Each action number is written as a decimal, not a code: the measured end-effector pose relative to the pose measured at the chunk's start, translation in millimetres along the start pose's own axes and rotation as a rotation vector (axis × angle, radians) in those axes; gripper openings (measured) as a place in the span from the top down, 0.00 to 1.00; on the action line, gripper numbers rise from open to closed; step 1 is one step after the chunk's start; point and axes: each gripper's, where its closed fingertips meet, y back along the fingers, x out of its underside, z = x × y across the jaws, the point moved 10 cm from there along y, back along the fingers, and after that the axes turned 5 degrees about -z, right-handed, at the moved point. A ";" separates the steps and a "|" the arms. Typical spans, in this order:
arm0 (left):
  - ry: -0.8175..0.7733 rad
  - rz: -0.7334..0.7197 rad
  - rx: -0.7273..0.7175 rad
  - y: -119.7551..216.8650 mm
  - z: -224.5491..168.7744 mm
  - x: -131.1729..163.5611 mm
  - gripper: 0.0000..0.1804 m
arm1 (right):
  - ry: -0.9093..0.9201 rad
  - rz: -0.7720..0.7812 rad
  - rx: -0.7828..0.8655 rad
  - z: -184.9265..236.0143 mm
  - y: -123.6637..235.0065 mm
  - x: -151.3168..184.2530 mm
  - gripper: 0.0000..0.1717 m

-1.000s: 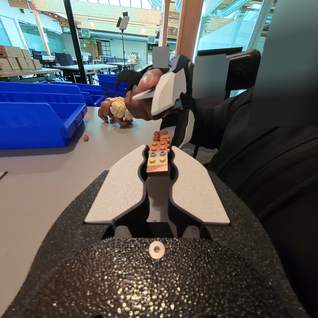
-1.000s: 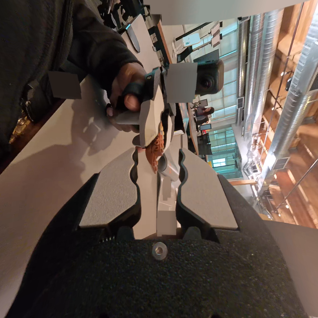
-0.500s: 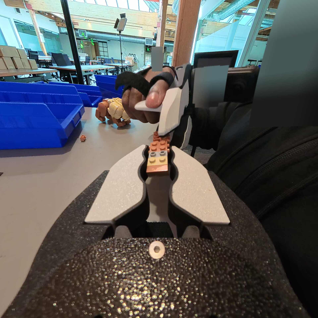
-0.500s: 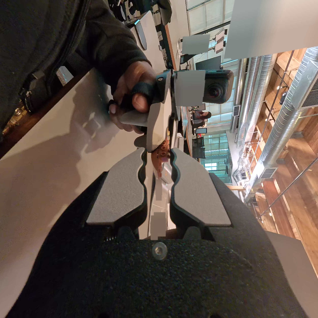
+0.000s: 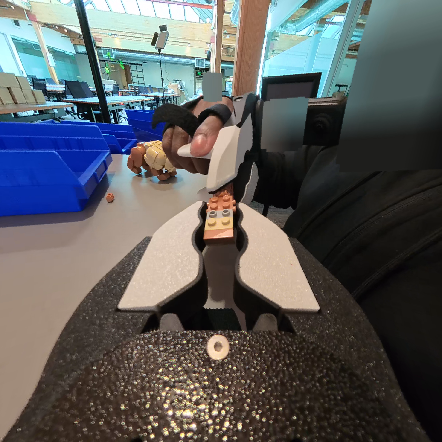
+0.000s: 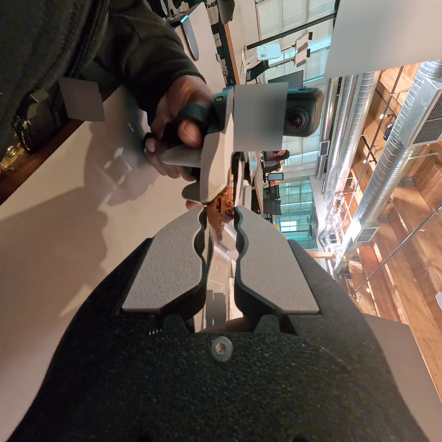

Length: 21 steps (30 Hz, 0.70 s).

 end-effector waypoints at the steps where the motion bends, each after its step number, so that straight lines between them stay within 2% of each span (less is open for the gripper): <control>1: 0.007 0.000 -0.005 0.3 0.6 0.2 0.89 | 0.001 -0.002 0.001 0.2 -0.1 -0.3 0.88; 21: 0.062 -0.012 0.009 1.6 3.2 0.8 0.89 | 0.062 -0.002 0.023 1.4 -0.6 -1.1 0.88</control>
